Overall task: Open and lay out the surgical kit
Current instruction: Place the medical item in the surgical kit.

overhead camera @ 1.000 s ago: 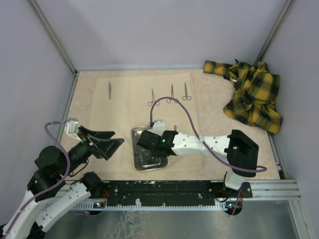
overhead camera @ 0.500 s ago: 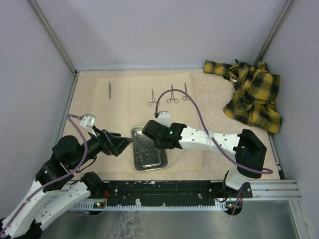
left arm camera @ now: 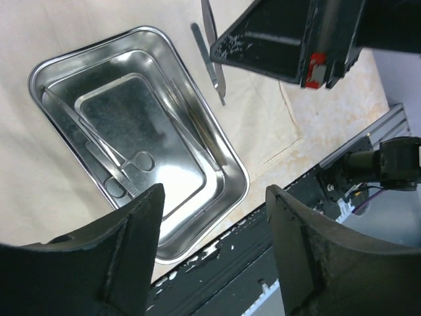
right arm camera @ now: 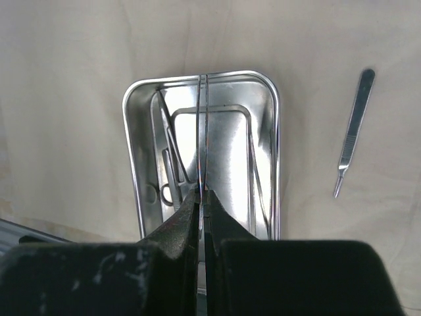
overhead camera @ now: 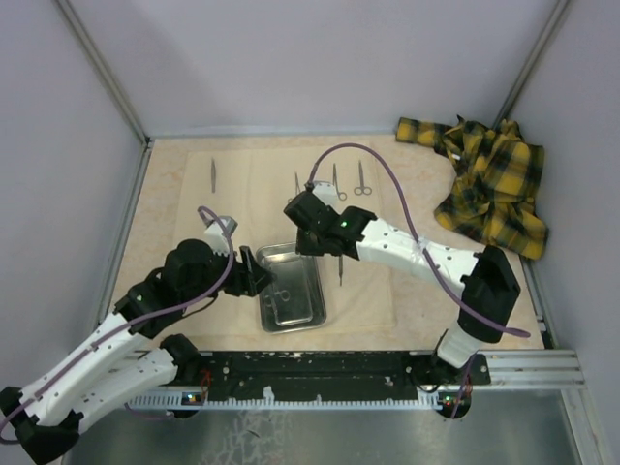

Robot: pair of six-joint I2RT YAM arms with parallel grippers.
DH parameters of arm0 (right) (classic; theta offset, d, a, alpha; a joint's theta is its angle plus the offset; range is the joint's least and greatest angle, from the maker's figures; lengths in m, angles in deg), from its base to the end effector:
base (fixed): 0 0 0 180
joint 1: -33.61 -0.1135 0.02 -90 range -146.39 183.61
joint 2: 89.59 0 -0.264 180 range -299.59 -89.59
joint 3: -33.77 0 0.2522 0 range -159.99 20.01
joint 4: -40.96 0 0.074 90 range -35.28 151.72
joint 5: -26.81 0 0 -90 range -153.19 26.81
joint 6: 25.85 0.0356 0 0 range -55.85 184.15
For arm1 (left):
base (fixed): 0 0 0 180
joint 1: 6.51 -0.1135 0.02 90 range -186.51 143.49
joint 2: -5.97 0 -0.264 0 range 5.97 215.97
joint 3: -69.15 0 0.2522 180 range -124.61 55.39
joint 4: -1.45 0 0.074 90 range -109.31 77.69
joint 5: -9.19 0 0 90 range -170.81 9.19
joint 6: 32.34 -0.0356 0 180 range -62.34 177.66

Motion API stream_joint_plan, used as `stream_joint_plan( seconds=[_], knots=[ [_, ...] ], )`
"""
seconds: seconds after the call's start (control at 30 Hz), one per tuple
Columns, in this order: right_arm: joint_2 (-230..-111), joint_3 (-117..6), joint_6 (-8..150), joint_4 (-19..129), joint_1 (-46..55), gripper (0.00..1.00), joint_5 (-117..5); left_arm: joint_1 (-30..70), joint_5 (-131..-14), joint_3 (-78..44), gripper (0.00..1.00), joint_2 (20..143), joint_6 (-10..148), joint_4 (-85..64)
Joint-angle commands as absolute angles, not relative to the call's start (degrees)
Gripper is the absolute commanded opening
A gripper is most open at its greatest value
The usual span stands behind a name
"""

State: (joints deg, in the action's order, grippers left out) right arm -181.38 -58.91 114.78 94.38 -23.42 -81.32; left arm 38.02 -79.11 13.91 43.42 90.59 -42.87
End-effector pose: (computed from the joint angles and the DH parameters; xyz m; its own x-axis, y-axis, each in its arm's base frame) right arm 0.1976 0.2843 0.2957 -0.8107 0.1002 -0.5768 -0.1065 0.9436 0.3136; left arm 0.1052 -0.1050 0.3021 -0.6586 -0.1143 -0.7438 0.4311 0.7527 -0.4975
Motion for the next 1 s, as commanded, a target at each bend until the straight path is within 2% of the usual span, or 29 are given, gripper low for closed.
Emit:
stream_joint_plan(
  seconds=[0.0,0.13,0.3,0.43,0.53,0.8,0.87,0.97],
  knots=[
    [-183.0,-63.5,112.9,93.1,-22.5,0.0,-78.8,38.2,-78.2,15.7,0.66,44.3,90.0,-38.4],
    [-184.9,-64.9,111.8,91.9,-21.9,0.0,-77.4,38.2,-79.4,14.8,0.64,44.8,89.7,-39.1],
    [-191.4,-72.3,107.1,91.3,-20.7,0.0,-77.4,38.2,-84.6,12.5,0.76,34.7,90.1,-45.0],
    [-200.1,-82.7,101.9,90.4,-19.0,0.0,-76.0,38.2,-85.5,10.2,0.87,26.8,92.7,-48.4],
    [-207.7,-91.6,98.7,90.0,-17.6,0.0,-74.0,38.2,-86.9,7.9,0.99,23.5,93.3,-50.9],
    [-229.0,-120.1,92.6,90.5,-15.8,0.0,-68.7,38.2,-86.3,5.1,0.99,21.6,94.2,-52.0],
    [-231.9,-123.0,92.6,88.2,-14.8,0.0,-66.8,38.2,-86.1,5.0,1.0,21.5,94.3,-52.0],
    [-232.8,-120.3,92.9,81.8,-13.7,0.0,-63.8,38.2,-86.0,4.9,1.0,21.2,94.3,-52.0]
  ],
)
